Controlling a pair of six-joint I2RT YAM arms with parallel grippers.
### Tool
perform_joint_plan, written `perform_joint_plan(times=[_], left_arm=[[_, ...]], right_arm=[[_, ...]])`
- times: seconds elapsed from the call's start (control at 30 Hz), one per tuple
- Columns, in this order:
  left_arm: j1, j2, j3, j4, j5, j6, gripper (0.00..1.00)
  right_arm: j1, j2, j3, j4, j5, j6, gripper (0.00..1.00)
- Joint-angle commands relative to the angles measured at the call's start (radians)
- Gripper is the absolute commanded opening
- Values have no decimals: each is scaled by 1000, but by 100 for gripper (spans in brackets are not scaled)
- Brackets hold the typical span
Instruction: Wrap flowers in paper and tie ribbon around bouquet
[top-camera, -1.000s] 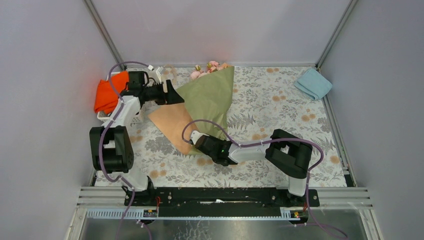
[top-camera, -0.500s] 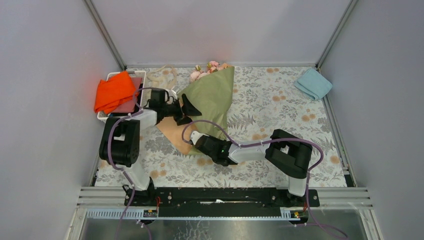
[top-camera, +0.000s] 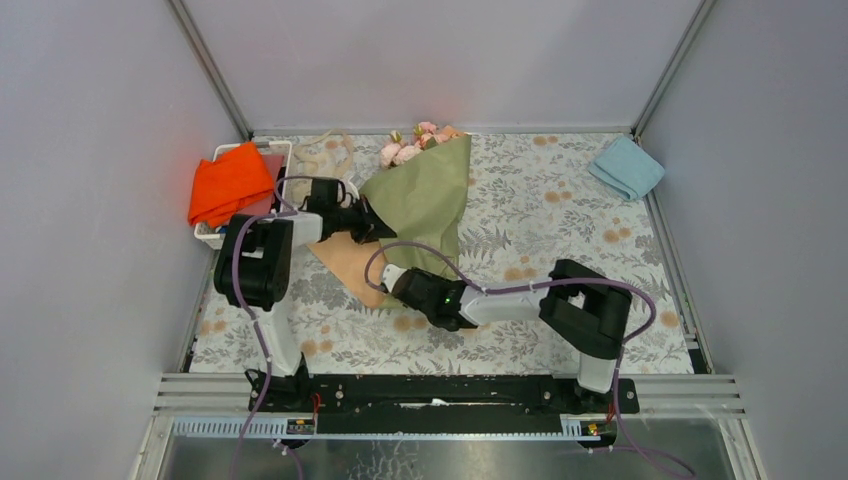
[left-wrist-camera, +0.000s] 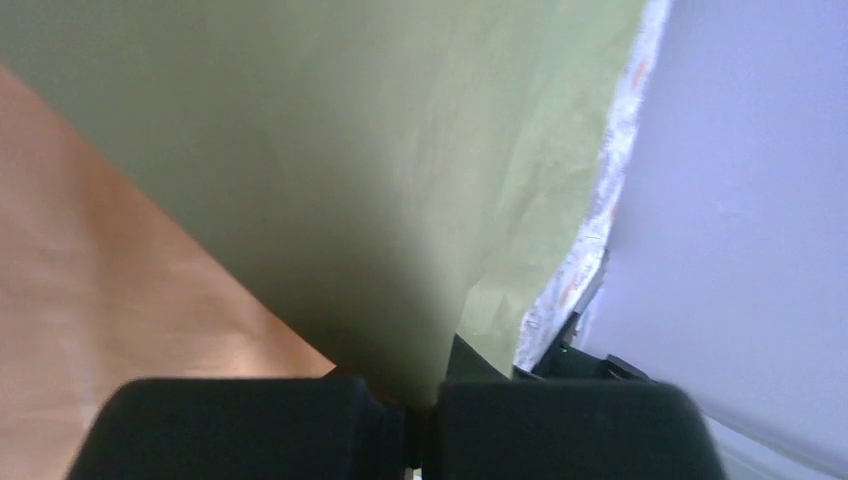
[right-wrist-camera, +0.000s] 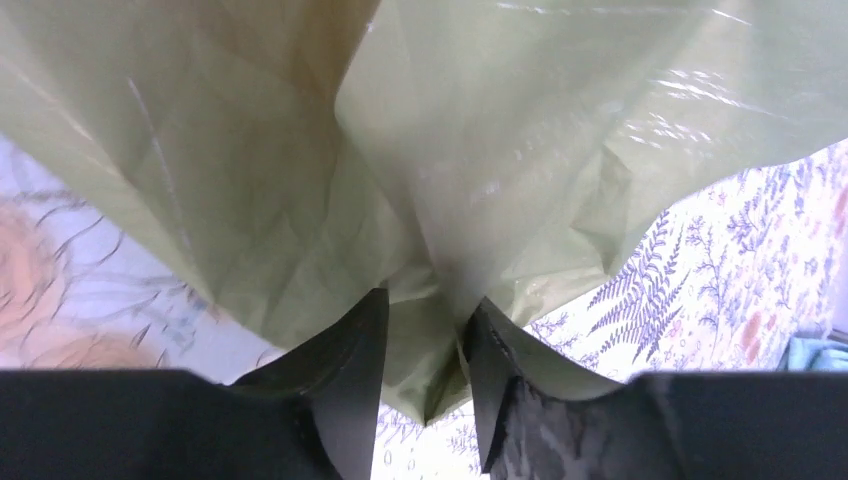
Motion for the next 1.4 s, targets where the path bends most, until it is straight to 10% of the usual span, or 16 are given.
perform_joint_plan(times=[0.0,0.37,0.83,1.1,1.37], left_arm=[[13,94,14,-87,-94,83,0],[12,117,11,-72,-103,98,0],[24,122,27,-95,-122,124,0],[32,123,46,-95,-124,142,0],[20,117,35,-127,-120,167,0]], right_arm=[[10,-161,16,-143,-185,10,49],[-203,-438,-39,-148,-887,118,67],[-401,-156,-178,112,-839,457,2],[-401,-319,-438,60,-786,590,0],[-436,-425,-215,-127,-828,518,2]])
